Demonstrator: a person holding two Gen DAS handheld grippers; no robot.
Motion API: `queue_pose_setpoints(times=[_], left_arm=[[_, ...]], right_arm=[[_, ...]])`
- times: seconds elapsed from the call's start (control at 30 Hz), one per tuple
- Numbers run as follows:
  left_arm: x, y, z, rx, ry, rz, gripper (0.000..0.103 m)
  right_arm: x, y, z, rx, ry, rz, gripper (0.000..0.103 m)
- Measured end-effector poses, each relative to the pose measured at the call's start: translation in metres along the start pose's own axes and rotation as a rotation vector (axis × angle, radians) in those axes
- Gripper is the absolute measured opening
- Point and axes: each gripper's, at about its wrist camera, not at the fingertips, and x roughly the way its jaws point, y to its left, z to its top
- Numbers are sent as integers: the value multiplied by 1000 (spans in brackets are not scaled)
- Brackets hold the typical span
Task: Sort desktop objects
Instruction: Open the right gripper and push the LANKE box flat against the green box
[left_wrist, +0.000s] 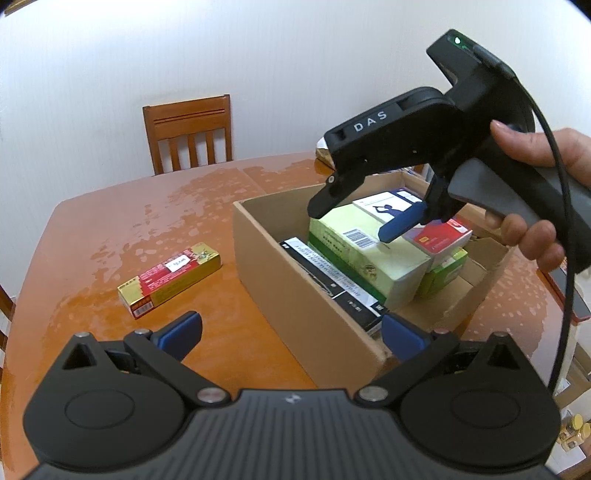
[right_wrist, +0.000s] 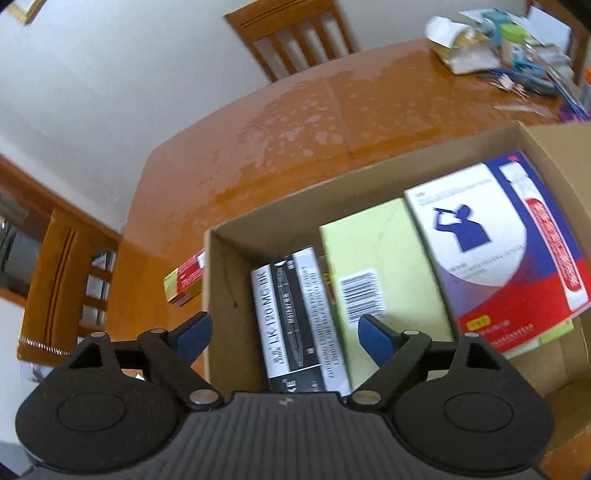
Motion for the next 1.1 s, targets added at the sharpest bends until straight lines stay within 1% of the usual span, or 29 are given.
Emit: queue_pose_setpoints(times=[0.1, 0.2, 0.27, 0.33, 0.47, 0.57, 0.8, 0.93, 1.1], left_arm=[[-1, -5, 0, 8, -2, -7, 103], [-1, -9, 2, 14, -4, -16, 103], [0, -13, 3, 21, -7, -20, 103], [0, -17, 4, 26, -10, -23, 103], [2, -22, 5, 30, -11, -20, 103], [1, -25, 4, 27, -11, -5, 103], [-3, -33, 3, 0, -3, 61, 103], [-8, -40, 2, -9, -2, 107, 103], [-14, -50, 0, -26, -3, 184, 103]], right_arm=[[-6, -5, -2, 12, 0, 6, 90], [-12, -4, -7, -7, 31, 5, 90], [-14, -4, -10, -13, 59, 10, 93], [-15, -4, -14, -23, 86, -4, 93], [-9, -6, -21, -31, 132, -16, 93], [-2, -10, -25, -30, 156, -8, 93], [7, -16, -22, -58, 173, 5, 94], [1, -12, -21, -99, 179, 42, 94], [-14, -7, -16, -163, 138, 73, 95]])
